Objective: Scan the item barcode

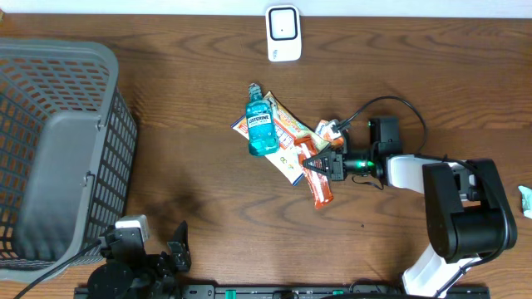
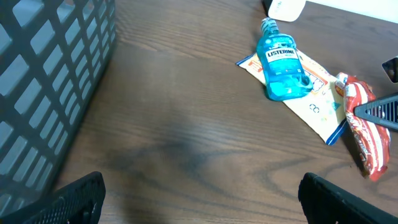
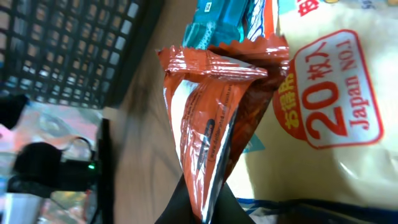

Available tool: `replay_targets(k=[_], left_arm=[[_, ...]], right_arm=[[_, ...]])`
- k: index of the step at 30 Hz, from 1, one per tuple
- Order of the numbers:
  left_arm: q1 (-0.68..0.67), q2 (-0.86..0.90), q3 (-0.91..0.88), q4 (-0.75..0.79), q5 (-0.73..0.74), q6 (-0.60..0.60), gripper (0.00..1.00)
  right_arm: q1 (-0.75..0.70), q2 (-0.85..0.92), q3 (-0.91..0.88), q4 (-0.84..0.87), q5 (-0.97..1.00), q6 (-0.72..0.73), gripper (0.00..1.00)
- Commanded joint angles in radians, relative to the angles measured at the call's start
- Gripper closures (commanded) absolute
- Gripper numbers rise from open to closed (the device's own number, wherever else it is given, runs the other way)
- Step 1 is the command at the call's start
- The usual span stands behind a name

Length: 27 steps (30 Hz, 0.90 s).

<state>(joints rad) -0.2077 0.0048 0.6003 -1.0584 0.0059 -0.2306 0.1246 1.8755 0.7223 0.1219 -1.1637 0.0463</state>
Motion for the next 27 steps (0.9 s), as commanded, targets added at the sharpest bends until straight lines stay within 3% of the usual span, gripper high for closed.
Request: replay_targets(k=[1,7,14,15,18,27], left_arm=[[-0.004,0.000,0.004,0.000,0.009,0.016,0.01],[-0.004,0.000,0.004,0.000,0.009,0.016,0.01],[-0.004,0.000,0.004,0.000,0.009,0.016,0.01],[-0.004,0.000,0.004,0.000,0.009,0.016,0.01],[-0.004,0.000,0.004,0.000,0.009,0.016,0.01],[-0.004,0.000,0.004,0.000,0.009,0.016,0.01]], right_arm=[[-0.021,-0.047,0.011,0.002,-0.055,0.159,0.99],[-0.025,-0.238,0.011,-0.093,0.169,0.453,0.99],[-0.020,-0.592,0.011,-0.392,0.533,0.729,0.99],[-0.007,-0.704,0.011,-0.486,0.639,0.803,0.99],[0.012,-0.858,0.011,-0.612,0.734,0.935,0.99],[0.027,-1.107,0.011,-0.709,0.796,0.993,0.99]])
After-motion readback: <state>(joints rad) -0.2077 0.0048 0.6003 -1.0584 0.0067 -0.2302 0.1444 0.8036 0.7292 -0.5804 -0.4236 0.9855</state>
